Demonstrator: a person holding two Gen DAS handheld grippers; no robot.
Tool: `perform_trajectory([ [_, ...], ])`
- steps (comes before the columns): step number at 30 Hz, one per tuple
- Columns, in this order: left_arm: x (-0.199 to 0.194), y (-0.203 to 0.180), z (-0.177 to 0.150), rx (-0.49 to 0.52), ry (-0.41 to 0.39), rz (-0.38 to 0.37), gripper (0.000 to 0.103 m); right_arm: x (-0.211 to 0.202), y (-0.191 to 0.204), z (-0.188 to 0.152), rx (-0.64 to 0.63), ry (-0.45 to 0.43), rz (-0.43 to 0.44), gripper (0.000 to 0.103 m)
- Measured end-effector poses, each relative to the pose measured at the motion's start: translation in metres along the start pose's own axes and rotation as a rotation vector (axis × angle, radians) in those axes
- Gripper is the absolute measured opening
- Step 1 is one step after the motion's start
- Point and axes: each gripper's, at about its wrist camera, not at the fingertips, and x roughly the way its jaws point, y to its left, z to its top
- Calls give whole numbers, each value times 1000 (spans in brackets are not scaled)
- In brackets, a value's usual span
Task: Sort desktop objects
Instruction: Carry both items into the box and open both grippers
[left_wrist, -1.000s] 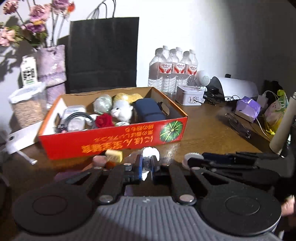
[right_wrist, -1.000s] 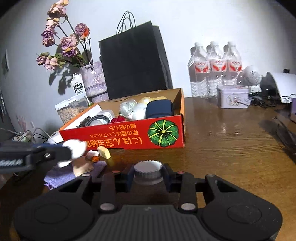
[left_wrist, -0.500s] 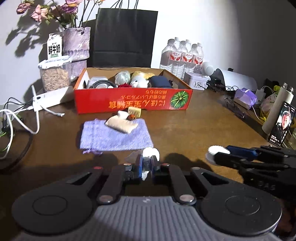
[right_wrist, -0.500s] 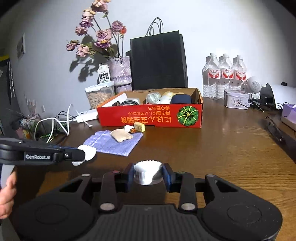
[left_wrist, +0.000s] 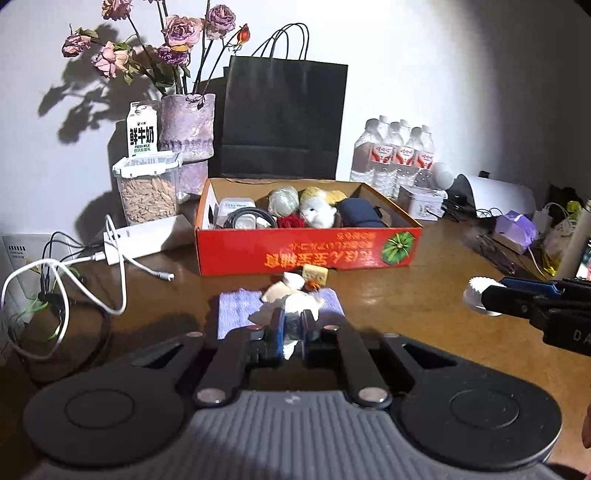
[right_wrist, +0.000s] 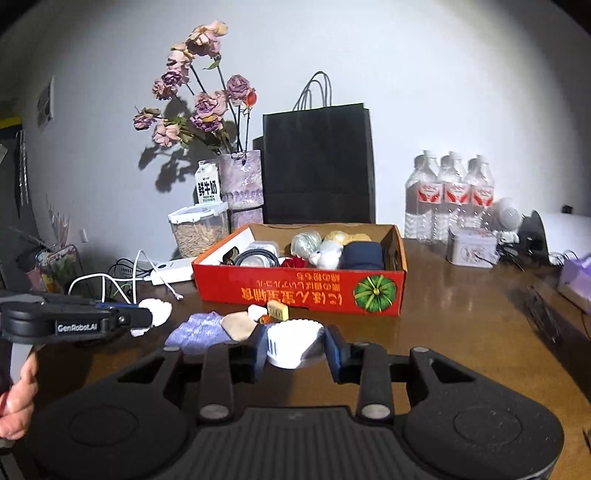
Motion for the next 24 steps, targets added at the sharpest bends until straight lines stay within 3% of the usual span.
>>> perform_trajectory([
  [8,40,12,69,25,-58,-80,10,51,-17,66,-72,-78,-51,32],
  [10,60,16,88,25,-51,-66,10,72,-27,85,-60,-79,-36,32],
  [13,98,23,113,4,-2,-107,10,108,-49,110,-8,-67,-27,32],
  [16,144,30,122,-36,96,-136,10,155,-71,125,61,17,-48,32],
  [19,182,31,121,-14,141,-54,10,201,-83,128,126,145,-9,32],
  [22,218,40,126,-18,187,-30,11,244,-87,122,188,301,59,32],
  [24,238,45,127,0,222,1,13,262,-82,113,186,354,27,32],
])
